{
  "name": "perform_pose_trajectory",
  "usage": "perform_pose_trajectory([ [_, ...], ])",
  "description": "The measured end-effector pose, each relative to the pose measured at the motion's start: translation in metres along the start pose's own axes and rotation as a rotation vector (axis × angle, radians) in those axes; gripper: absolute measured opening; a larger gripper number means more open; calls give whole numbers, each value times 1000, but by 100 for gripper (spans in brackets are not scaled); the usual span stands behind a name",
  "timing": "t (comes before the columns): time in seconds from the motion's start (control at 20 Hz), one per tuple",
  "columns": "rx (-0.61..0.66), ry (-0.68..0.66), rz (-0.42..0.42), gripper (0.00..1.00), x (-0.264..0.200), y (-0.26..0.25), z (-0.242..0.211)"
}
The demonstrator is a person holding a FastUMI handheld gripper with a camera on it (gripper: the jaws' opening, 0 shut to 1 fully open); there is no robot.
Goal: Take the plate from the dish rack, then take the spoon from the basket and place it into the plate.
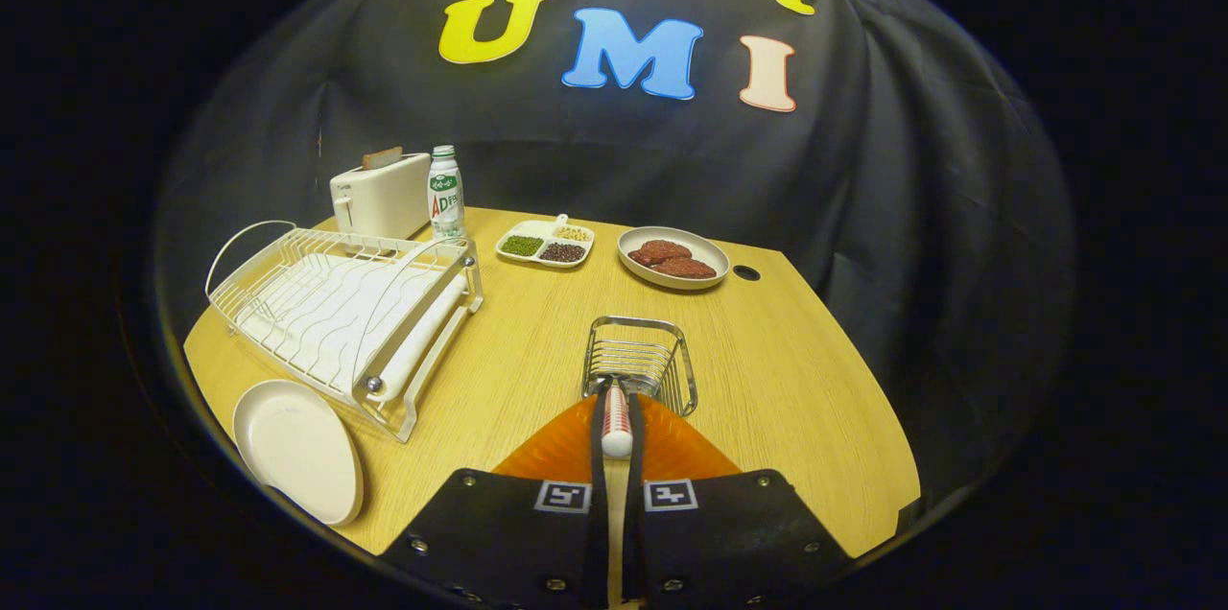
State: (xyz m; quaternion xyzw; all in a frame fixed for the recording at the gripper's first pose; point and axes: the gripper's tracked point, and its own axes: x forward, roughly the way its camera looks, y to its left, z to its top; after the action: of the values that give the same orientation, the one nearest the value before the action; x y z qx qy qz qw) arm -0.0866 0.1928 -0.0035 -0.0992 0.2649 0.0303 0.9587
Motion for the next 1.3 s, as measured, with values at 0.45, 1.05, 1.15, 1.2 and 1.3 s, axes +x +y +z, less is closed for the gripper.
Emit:
perform_pose_trajectory([
  [0.45,-4,-17,-88,6,-27,0,23],
  [1.05,-63,-177,-58,6,-103,87,108],
  [1.15,-75,-190,-12,6,-113,119,113],
  [1.2,-80,-194,13,6,-117,135,113],
  [1.3,-93,-199,62,6,-126,167,113],
])
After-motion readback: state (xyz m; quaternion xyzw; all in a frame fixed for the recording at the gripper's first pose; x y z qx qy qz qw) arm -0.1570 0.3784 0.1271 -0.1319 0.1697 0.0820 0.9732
